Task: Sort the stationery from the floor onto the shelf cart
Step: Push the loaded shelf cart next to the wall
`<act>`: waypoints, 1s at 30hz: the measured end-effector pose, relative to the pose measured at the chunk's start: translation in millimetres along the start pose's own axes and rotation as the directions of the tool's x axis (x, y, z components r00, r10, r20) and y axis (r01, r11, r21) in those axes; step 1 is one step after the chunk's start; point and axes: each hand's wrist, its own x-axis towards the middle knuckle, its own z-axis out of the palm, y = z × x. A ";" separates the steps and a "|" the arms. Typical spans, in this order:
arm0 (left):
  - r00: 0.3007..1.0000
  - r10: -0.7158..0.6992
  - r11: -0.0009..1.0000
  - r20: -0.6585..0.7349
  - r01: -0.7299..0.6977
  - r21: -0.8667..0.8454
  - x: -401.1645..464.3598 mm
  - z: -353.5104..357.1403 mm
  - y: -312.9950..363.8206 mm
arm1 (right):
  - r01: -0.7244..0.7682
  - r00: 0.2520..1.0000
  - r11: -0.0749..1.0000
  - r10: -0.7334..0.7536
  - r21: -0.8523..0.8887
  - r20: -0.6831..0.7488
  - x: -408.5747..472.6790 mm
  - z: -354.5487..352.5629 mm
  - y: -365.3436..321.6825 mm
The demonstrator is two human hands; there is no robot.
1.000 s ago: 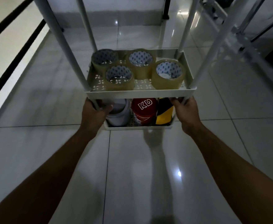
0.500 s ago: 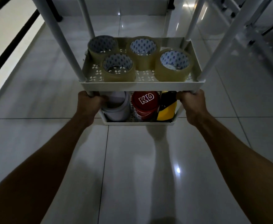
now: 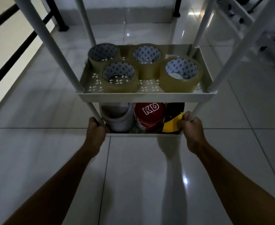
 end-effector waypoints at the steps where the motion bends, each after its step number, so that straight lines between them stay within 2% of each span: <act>1: 1.000 0.010 1.000 0.021 -0.010 0.030 0.3 -0.2 -7.0 | -0.018 1.000 1.000 0.018 0.011 -0.017 3.2 1.6 1.6; 6: 0.999 0.028 0.999 0.037 -0.028 -0.016 10.1 4.1 -10.0 | -0.100 0.972 0.992 0.114 0.078 -0.206 16.0 11.3 6.0; 12: 1.000 -0.003 1.000 0.016 0.003 0.007 12.7 7.2 -9.1 | -0.131 0.986 0.991 0.130 -0.004 -0.107 24.9 1.9 9.5; 16: 0.997 0.015 0.996 0.079 -0.022 0.091 15.1 1.3 -7.9 | -0.098 0.990 0.995 0.096 -0.018 -0.099 24.2 2.1 9.1; 20: 0.997 -0.026 0.996 0.070 0.020 0.091 7.4 -0.6 -4.6 | -0.027 0.998 0.999 0.026 -0.030 -0.056 10.1 1.1 7.4; 25: 0.994 -0.053 0.992 0.091 0.042 0.119 -15.7 -7.4 7.9 | 0.027 0.996 0.969 -0.006 -0.246 0.086 -27.1 -14.5 9.4; 27: 0.995 -0.011 0.988 0.097 -0.004 0.154 -30.6 -13.5 15.8 | 0.048 0.997 0.924 -0.022 -0.378 0.074 -41.5 -21.0 9.1; 30: 0.992 0.072 0.980 0.104 -0.090 0.178 -64.4 -26.6 33.9 | 0.003 1.000 0.895 0.003 -0.446 0.013 -70.4 -26.1 -9.7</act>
